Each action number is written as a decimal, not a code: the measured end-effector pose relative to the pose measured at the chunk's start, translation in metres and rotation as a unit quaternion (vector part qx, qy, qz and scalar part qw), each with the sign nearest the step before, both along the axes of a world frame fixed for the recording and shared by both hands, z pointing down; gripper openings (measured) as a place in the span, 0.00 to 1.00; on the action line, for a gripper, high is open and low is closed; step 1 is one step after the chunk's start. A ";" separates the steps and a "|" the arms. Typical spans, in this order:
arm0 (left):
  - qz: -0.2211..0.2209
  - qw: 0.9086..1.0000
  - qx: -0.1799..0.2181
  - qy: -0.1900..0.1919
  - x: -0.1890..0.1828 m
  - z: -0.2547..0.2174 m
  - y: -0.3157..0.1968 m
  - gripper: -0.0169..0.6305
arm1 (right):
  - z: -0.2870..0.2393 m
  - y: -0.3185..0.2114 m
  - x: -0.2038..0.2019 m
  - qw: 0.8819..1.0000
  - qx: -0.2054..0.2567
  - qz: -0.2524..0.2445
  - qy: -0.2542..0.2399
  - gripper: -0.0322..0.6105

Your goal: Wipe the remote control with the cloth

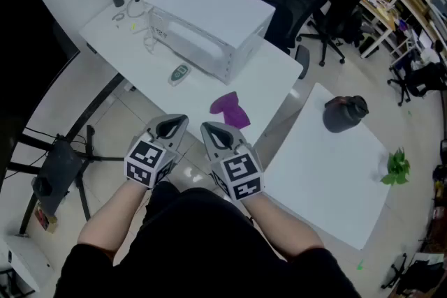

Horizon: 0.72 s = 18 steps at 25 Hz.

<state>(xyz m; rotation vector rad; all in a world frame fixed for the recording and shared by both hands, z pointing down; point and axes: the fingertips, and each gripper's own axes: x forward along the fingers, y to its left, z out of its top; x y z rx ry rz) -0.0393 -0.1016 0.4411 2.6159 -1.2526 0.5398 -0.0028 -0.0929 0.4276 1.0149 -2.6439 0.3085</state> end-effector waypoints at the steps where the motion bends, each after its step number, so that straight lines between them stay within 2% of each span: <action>1: -0.010 1.000 -0.005 -0.007 -0.006 0.008 -0.008 0.03 | 0.005 -0.002 0.002 1.000 -0.003 0.001 0.002 0.07; 5: -0.044 0.998 -0.019 -0.032 -0.034 0.036 -0.049 0.03 | 0.015 -0.014 0.004 1.000 -0.016 0.005 0.005 0.07; 10: -0.057 0.995 -0.062 -0.055 -0.064 0.085 -0.116 0.32 | 0.034 -0.040 0.005 0.998 -0.039 0.035 0.021 0.07; 18: -0.049 0.985 -0.141 -0.085 -0.086 0.172 -0.215 0.50 | 0.064 -0.091 -0.004 0.992 -0.071 0.095 0.044 0.07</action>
